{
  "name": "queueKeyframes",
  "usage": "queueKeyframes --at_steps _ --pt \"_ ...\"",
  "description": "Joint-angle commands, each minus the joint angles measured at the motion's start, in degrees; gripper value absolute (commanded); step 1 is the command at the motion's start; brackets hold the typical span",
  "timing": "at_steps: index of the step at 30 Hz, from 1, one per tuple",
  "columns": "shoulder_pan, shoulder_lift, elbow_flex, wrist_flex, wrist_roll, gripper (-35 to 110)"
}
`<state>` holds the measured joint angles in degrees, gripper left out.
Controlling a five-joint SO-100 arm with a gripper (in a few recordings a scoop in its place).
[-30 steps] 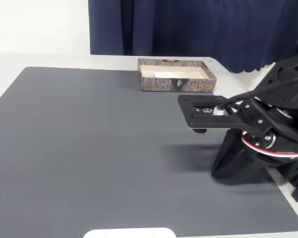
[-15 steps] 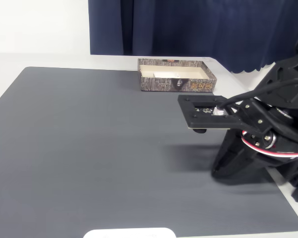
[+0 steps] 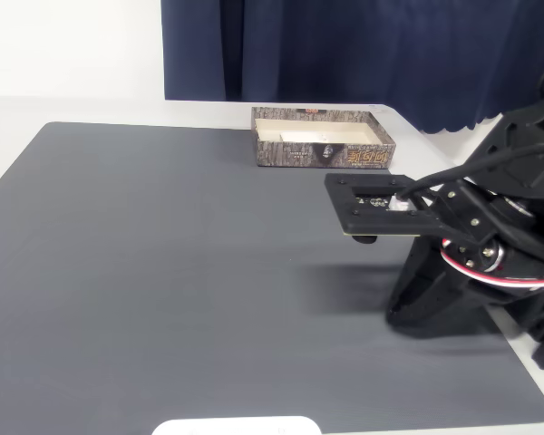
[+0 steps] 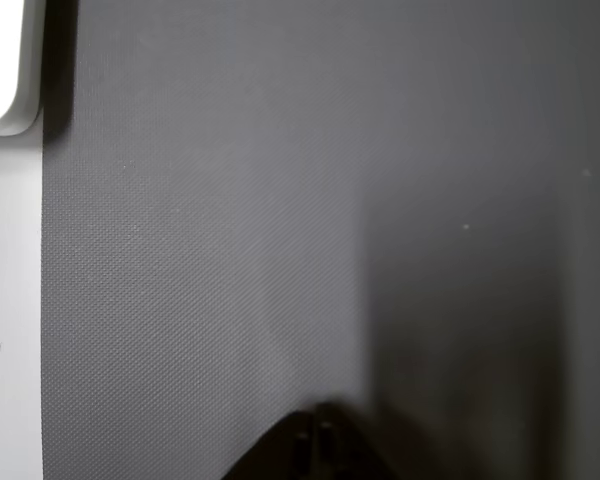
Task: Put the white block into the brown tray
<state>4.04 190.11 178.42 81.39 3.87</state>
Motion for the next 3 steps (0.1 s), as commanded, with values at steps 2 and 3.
queueKeyframes --at_steps 2,3 --pt "0.18 -0.26 0.00 4.39 2.02 1" --pt "0.18 -0.26 0.00 4.39 2.02 1"
